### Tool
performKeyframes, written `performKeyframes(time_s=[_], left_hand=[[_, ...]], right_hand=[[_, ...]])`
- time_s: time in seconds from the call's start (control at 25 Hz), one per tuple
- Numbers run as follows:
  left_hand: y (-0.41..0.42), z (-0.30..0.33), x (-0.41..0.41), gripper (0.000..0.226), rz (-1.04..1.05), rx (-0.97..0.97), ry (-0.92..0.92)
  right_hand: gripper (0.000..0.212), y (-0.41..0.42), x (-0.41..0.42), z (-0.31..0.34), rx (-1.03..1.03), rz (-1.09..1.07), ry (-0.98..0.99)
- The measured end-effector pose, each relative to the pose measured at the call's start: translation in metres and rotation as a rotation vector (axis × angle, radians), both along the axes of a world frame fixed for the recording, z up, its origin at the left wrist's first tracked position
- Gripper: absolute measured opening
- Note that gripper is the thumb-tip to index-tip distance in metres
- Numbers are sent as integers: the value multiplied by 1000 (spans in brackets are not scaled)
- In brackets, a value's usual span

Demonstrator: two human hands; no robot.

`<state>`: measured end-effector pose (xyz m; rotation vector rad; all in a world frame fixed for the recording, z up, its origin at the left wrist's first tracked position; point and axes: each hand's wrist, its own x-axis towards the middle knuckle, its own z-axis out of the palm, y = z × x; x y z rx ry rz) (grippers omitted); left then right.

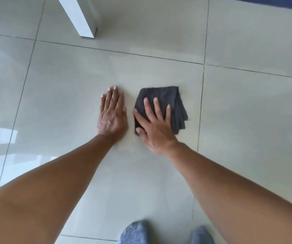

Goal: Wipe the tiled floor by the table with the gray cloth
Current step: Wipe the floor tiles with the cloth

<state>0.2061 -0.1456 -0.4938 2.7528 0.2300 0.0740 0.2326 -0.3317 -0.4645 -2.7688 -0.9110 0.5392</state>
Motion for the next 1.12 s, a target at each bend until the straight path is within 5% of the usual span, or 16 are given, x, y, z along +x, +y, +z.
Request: performKeyframes(time_s=[0.08,0.2,0.32,0.44,0.6,0.72,0.96,1.12], left_hand=[[-1,0,0,57,11,-22,-11],[-1,-1,-2,57,28,-46,-51],[-2,-4,-3,56,35,-31,-48],[-1,-5,-2,56,15,-44,-28],[6,-1,-1,60,-3,-47,16],[5,7,0,63,-32,-39,111],[-25,28,-31,65,-33,-44,178],[-84,47,-63,42,21,-344,89]], right_hand=[[61,-40,-74,0,18,156,14],[63,-153,-87,10,-65,118,42],[69,-199,2,12,-150,-272,42],[64,-115,88,12,-141,-560,125],[63,-3,-8,5,-76,57,54],[62,-52,-94,2,-36,230,72],[70,-164,-53,23,-209,-103,165],[63,-139,-37,45,128,-453,84]])
